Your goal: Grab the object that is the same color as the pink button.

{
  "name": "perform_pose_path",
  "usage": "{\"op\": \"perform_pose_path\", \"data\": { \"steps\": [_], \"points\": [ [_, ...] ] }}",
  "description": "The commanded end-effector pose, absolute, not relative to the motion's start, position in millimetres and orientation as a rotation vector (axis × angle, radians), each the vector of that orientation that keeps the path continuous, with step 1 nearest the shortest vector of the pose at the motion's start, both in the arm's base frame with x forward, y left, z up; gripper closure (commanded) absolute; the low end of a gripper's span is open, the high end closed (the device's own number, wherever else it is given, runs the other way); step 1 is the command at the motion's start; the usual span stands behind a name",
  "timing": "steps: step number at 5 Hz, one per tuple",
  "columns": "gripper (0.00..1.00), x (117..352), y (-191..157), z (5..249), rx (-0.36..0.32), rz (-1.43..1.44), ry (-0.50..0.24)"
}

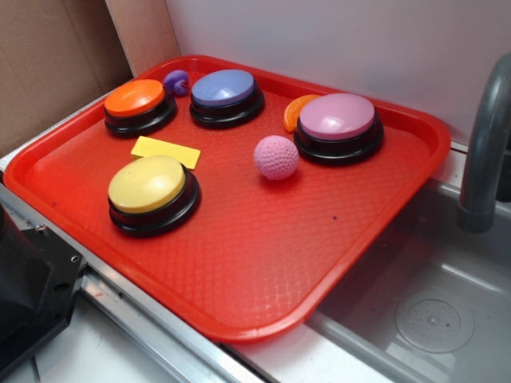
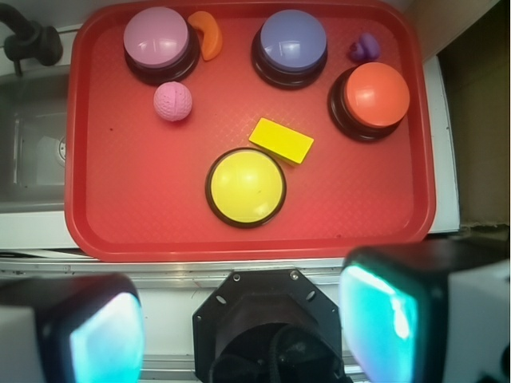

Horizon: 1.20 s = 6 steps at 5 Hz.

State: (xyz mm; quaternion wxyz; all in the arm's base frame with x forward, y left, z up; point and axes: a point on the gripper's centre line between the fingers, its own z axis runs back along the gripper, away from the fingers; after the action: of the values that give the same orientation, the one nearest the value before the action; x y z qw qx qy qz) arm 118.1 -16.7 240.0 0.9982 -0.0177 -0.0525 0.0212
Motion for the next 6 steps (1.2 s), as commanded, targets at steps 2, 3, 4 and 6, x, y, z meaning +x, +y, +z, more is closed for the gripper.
{"op": "perform_pose_path", "data": {
  "steps": [2,3,4,6],
  "points": [
    [0.0,139,-19,221,-0.052,0.065,-0.108],
    [0.0,157,-25,201,-0.053,0.178,-0.145],
    [0.0,186,-34,173,-0.04,0.201,-0.193],
    [0.0,243,-65,103,-0.083,0.245,-0.245]
  ]
}}
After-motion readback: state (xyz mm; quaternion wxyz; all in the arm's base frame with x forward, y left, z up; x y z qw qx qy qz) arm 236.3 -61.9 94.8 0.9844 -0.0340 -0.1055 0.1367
